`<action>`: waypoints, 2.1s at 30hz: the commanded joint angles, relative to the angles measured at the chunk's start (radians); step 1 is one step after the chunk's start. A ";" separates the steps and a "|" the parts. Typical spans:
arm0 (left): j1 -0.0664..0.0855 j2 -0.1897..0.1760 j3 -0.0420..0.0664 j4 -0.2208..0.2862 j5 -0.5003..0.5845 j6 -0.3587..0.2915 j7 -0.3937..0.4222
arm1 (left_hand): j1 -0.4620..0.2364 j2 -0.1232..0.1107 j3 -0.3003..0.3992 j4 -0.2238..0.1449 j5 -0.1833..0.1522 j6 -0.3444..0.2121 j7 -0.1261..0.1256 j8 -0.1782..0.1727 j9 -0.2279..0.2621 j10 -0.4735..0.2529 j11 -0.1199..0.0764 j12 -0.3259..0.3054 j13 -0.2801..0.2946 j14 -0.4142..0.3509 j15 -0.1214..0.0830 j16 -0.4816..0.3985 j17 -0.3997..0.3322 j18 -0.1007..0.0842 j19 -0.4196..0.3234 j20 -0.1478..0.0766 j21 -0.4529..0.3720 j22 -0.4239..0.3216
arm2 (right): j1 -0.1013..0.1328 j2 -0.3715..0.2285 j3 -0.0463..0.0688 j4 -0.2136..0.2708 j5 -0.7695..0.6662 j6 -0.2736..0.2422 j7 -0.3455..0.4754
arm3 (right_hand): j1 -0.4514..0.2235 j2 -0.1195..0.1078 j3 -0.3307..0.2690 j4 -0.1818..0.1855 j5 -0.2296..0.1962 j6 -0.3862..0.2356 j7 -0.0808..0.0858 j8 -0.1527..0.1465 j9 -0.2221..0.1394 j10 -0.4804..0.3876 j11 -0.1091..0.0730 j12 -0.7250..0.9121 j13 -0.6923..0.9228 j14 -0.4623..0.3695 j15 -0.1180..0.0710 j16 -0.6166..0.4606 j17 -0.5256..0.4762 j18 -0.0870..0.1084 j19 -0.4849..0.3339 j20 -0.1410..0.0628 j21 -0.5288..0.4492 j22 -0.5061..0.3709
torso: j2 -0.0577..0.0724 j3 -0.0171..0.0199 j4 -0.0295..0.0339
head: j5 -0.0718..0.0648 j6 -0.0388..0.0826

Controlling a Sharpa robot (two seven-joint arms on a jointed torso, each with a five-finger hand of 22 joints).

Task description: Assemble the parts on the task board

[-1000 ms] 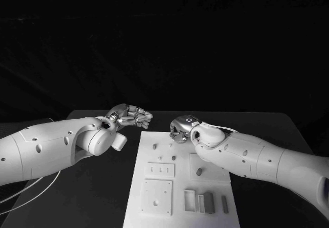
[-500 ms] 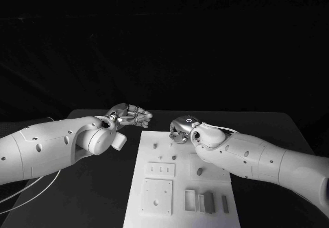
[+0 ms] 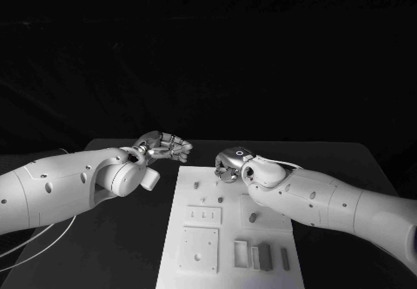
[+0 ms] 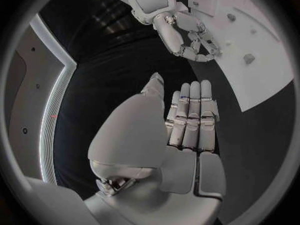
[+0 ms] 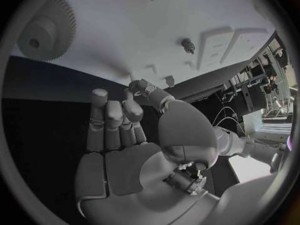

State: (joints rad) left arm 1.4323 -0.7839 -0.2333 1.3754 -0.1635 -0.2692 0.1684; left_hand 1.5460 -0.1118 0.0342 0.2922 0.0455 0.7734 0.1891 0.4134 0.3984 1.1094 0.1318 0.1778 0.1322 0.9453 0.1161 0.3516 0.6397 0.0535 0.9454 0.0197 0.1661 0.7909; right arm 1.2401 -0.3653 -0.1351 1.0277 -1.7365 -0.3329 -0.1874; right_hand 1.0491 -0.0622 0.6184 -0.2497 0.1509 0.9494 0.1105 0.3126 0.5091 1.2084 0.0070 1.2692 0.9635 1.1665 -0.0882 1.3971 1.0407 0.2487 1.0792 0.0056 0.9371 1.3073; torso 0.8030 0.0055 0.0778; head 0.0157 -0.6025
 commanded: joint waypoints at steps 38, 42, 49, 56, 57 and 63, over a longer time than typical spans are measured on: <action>0.002 -0.001 0.001 0.002 0.000 0.000 0.002 | 0.006 0.004 -0.005 0.000 0.003 0.007 0.001 -0.004 -0.003 0.010 0.002 -0.009 0.002 0.006 0.003 -0.008 0.003 0.019 0.002 0.000 -0.008 -0.001 | -0.001 -0.005 -0.001 0.004 -0.008 0.011 -0.020 | -0.009 -0.018 0.005 0.007 0.000 0.009 0.007 -0.001 0.003 0.002 -0.001 0.003 -0.005 0.002 -0.007 0.004 -0.005 0.013 0.000 -0.006 0.007 0.017 | 0.002 -0.0007 0.0016 | -0.003 0.001; 0.002 -0.001 0.001 0.001 0.000 0.000 0.002 | 0.006 0.005 -0.005 0.000 0.003 0.007 0.001 -0.004 -0.003 0.010 0.002 -0.009 0.002 0.006 0.003 -0.008 0.004 0.019 0.002 0.000 -0.008 -0.001 | -0.001 -0.003 -0.001 0.001 -0.003 0.010 -0.021 | -0.013 -0.036 0.007 0.013 -0.003 -0.011 0.012 -0.015 -0.001 0.001 0.004 0.000 -0.008 0.001 -0.004 0.002 -0.008 0.013 0.000 -0.007 0.006 0.016 | 0.002 -0.0006 0.0015 | -0.004 0.001; 0.002 -0.002 0.001 0.002 0.000 0.004 -0.001 | 0.006 0.004 -0.005 0.000 0.003 0.007 0.001 -0.004 -0.003 0.011 0.002 -0.009 0.002 0.006 0.003 -0.009 0.004 0.019 0.002 0.000 -0.009 -0.001 | -0.001 -0.002 -0.001 -0.002 0.000 0.010 -0.025 | -0.014 -0.068 0.012 0.031 -0.012 -0.039 0.023 -0.034 -0.004 0.001 0.014 -0.004 -0.013 -0.001 0.005 0.001 -0.014 0.013 0.000 -0.007 0.004 0.013 | 0.002 -0.0015 0.0015 | -0.006 0.000; 0.002 -0.003 0.001 0.002 -0.001 0.008 -0.003 | 0.006 0.003 -0.006 0.000 0.003 0.007 0.001 -0.005 -0.004 0.010 0.002 -0.011 0.002 0.005 0.003 -0.010 0.004 0.019 0.002 0.000 -0.009 -0.001 | -0.001 -0.004 -0.001 -0.001 0.004 0.016 -0.026 | -0.013 -0.082 0.015 0.042 -0.015 -0.047 0.028 -0.040 -0.004 -0.005 0.019 -0.008 -0.016 -0.005 0.010 -0.001 -0.017 0.013 -0.003 -0.005 0.001 0.012 | 0.002 -0.0018 0.0015 | -0.007 -0.001; 0.002 -0.003 0.001 0.001 -0.001 0.008 -0.003 | 0.006 0.003 -0.006 0.000 0.003 0.007 0.001 -0.005 -0.004 0.010 0.002 -0.011 0.002 0.005 0.003 -0.010 0.004 0.019 0.002 0.000 -0.010 -0.001 | -0.001 -0.004 -0.001 -0.001 0.004 0.016 -0.026 | -0.013 -0.083 0.015 0.043 -0.015 -0.048 0.029 -0.040 -0.004 -0.005 0.019 -0.008 -0.017 -0.005 0.010 -0.001 -0.017 0.013 -0.003 -0.005 0.001 0.012 | 0.002 -0.0019 0.0016 | -0.007 -0.001; 0.002 -0.003 0.001 0.000 -0.001 0.008 -0.003 | 0.005 0.003 -0.006 0.000 0.003 0.006 0.002 -0.005 -0.004 0.010 0.002 -0.012 0.002 0.004 0.004 -0.012 0.005 0.019 0.000 0.001 -0.011 -0.001 | -0.001 -0.006 -0.001 0.003 0.008 0.010 -0.024 | -0.012 -0.083 0.016 0.046 -0.015 -0.052 0.030 -0.043 -0.004 -0.006 0.021 -0.008 -0.017 -0.006 0.011 -0.001 -0.018 0.013 -0.003 -0.005 0.001 0.012 | 0.002 -0.0013 0.0007 | -0.008 0.000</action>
State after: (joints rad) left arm 1.4324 -0.7879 -0.2336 1.3742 -0.1640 -0.2682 0.1603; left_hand 1.5460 -0.1118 0.0342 0.2922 0.0455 0.7734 0.1891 0.4134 0.3958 1.1130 0.1354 0.1694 0.1325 0.9453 0.1161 0.3439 0.6432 0.0609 0.9454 0.0198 0.1621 0.7909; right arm 1.2392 -0.3707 -0.1359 1.0283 -1.7299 -0.3291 -0.2092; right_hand 1.0348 -0.1370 0.6363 -0.2096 0.1394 0.9052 0.1382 0.2727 0.5063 1.2027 0.0199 1.2653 0.9480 1.1642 -0.0831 1.3970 1.0245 0.2487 1.0753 0.0054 0.9409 1.3073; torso 0.8051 0.0039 0.0790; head 0.0074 -0.6032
